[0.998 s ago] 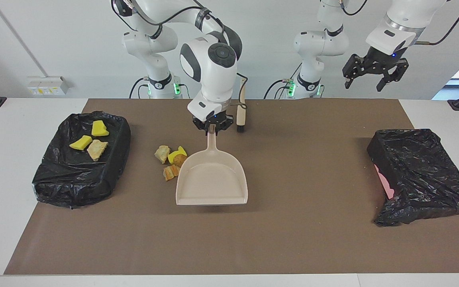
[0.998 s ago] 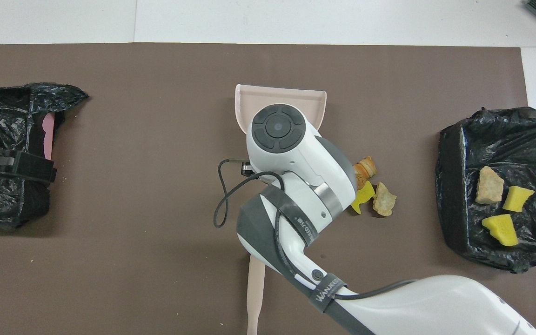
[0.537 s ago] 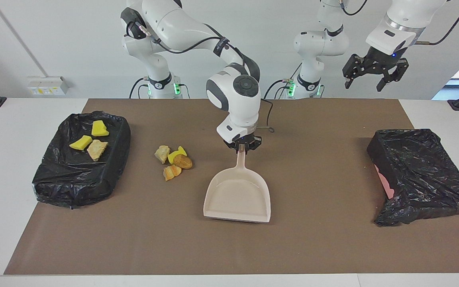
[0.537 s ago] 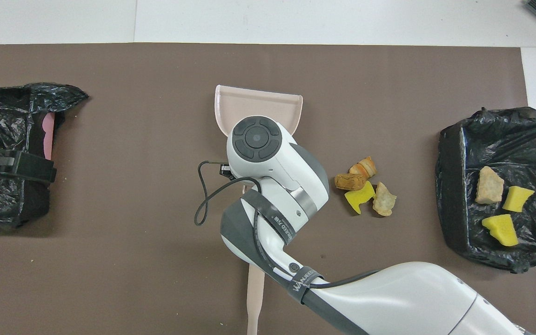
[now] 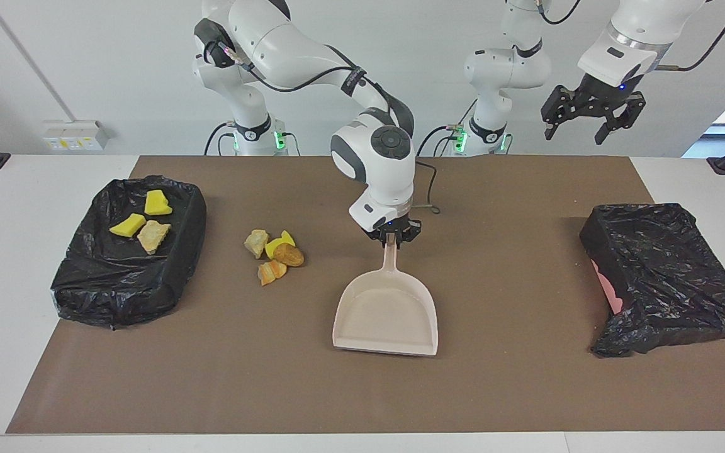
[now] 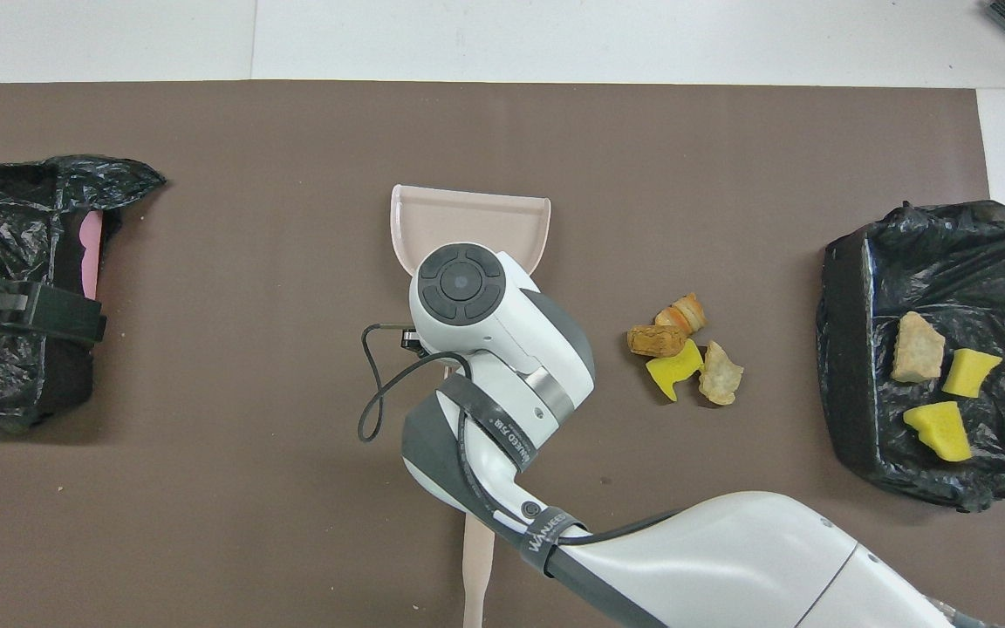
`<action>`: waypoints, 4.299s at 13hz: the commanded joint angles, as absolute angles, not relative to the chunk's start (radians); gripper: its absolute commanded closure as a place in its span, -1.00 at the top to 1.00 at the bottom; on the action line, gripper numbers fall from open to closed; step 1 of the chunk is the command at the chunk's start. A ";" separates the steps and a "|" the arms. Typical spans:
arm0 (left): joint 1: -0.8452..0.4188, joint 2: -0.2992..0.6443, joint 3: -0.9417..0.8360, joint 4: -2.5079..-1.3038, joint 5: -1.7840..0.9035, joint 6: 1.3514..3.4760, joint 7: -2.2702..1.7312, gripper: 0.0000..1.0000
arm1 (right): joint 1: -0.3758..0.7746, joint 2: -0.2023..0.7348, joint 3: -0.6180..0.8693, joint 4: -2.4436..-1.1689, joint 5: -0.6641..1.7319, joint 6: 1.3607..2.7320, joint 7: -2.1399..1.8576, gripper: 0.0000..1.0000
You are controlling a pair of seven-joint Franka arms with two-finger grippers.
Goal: Sweep and dump trash in bin
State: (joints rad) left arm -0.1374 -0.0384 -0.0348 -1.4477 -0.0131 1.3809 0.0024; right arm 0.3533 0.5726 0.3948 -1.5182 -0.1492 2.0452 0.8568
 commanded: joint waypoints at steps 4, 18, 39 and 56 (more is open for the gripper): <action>-0.138 -0.060 -0.041 -1.480 -0.002 1.402 0.025 1.00 | 0.344 0.431 0.397 -1.558 -0.146 1.924 0.868 1.00; -0.322 0.018 -0.049 -1.732 -0.029 1.850 0.006 1.00 | 0.567 -0.058 0.400 -2.229 0.235 2.054 0.945 1.00; -0.601 0.384 -0.049 -1.750 -0.021 2.163 -0.434 -0.11 | 0.678 -0.052 0.390 -2.381 0.272 2.204 0.881 -1.00; -0.587 0.219 -0.043 -1.814 0.061 1.876 0.317 -1.00 | -0.151 -0.275 0.388 -2.332 -0.112 1.807 0.004 -1.00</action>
